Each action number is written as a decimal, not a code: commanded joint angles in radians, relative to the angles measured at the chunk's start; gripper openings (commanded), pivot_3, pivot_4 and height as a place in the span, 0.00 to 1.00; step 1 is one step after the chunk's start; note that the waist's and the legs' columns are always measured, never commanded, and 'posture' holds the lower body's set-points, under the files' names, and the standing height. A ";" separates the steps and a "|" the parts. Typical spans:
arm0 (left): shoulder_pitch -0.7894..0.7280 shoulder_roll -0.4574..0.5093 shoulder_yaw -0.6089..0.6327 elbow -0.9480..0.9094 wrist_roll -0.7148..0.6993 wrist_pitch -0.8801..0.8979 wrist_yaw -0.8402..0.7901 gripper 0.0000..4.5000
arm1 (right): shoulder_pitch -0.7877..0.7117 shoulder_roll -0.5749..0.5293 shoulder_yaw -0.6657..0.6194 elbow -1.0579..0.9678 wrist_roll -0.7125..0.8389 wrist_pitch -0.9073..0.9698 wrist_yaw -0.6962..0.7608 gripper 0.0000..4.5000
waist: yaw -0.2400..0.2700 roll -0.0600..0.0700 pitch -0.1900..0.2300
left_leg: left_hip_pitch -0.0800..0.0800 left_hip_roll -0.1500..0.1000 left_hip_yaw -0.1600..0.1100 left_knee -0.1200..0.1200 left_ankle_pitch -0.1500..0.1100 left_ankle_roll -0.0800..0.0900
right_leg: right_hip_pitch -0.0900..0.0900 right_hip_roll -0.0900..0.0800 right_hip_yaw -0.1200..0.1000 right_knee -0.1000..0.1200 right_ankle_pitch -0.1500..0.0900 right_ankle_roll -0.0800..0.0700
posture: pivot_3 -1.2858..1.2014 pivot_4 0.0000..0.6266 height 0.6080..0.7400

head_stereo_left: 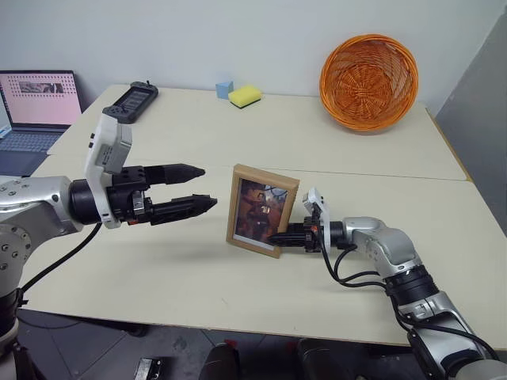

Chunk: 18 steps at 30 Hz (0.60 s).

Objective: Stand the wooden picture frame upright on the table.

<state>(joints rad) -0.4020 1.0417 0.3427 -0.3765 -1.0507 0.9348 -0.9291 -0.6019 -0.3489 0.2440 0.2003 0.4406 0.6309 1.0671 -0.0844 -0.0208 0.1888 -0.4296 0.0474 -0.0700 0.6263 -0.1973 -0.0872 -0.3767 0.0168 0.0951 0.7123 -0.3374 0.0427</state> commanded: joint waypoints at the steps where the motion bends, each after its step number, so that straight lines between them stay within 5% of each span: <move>1: 0.014 0.023 0.016 -0.016 0.014 -0.009 -0.023 0.90 | -0.014 0.012 -0.021 0.022 -0.025 -0.014 -0.033 0.32 | -0.001 0.000 0.000 | 0.000 0.000 0.000 0.000 0.000 0.000 | 0.000 0.000 0.000 0.000 0.000 0.000 | 0.52 0.24 1.00; 13: 0.006 0.014 0.010 -0.021 0.020 -0.011 -0.018 0.92 | -0.009 0.022 -0.036 0.028 -0.036 -0.021 -0.052 0.86 | 0.001 0.000 0.000 | 0.000 0.000 0.000 0.000 0.000 0.000 | 0.000 0.000 0.000 0.000 0.000 0.000 | 0.52 0.24 1.00; 18: 0.007 0.020 0.000 -0.017 0.028 -0.009 -0.028 0.92 | -0.005 0.004 -0.029 0.019 -0.054 -0.030 -0.041 0.93 | 0.001 0.000 0.000 | 0.000 0.000 0.000 0.000 0.000 0.000 | 0.000 0.000 0.000 0.000 0.000 0.000 | 0.52 0.24 1.00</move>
<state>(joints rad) -0.3846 1.0497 0.3360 -0.3803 -1.0267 0.9334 -0.9500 -0.6071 -0.3336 0.2281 0.2431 0.3925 0.6166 1.0200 -0.0837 -0.0208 0.1889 -0.4297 0.0473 -0.0699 0.6262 -0.1973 -0.0872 -0.3768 0.0166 0.0952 0.7120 -0.3374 0.0428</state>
